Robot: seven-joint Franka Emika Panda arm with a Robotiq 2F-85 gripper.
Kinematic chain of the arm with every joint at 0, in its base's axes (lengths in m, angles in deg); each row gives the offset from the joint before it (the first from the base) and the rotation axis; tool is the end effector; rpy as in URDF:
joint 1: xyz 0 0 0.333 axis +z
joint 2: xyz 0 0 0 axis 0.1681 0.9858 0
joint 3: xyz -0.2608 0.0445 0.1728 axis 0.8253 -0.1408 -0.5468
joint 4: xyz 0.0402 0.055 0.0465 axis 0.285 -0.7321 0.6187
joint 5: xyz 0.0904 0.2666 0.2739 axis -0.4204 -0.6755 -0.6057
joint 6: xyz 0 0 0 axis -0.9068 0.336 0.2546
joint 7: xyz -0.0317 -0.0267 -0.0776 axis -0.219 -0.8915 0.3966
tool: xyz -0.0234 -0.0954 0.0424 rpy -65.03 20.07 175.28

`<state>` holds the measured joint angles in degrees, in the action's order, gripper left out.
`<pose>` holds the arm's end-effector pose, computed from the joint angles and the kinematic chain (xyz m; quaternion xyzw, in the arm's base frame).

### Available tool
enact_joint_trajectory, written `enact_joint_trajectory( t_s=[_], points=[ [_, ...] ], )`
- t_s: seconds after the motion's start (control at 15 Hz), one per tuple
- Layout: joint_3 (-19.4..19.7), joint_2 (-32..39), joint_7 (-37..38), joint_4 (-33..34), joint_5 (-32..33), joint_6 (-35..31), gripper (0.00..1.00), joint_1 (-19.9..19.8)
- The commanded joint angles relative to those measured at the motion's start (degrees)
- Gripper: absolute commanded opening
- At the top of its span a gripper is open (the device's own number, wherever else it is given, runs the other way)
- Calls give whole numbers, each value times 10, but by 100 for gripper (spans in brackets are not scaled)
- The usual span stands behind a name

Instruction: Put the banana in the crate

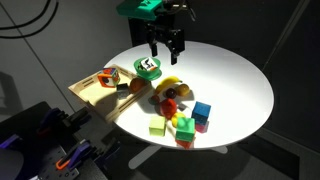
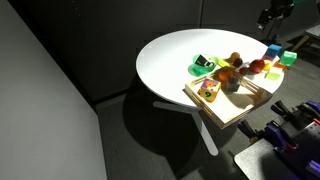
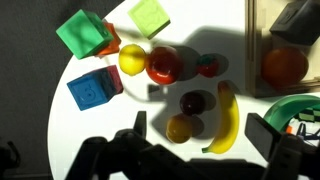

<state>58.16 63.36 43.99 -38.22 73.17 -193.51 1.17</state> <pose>0.5226 -0.1808 0.3476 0.9965 -0.0763 -0.0042 0.0334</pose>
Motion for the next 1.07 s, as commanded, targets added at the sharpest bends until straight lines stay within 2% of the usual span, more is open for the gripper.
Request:
enact_joint_trajectory(
  t_s=[0.0, 0.27, 0.6, 1.0],
  points=[
    [-14, 42, 11, 31, -3, -29, 100, 0],
    [-26, 89, 20, 62, -19, -39, 100, -1],
    [-39, 141, 18, 111, -62, -16, 100, -7],
    [-41, 198, 64, 156, -76, 11, 100, 1]
  ],
)
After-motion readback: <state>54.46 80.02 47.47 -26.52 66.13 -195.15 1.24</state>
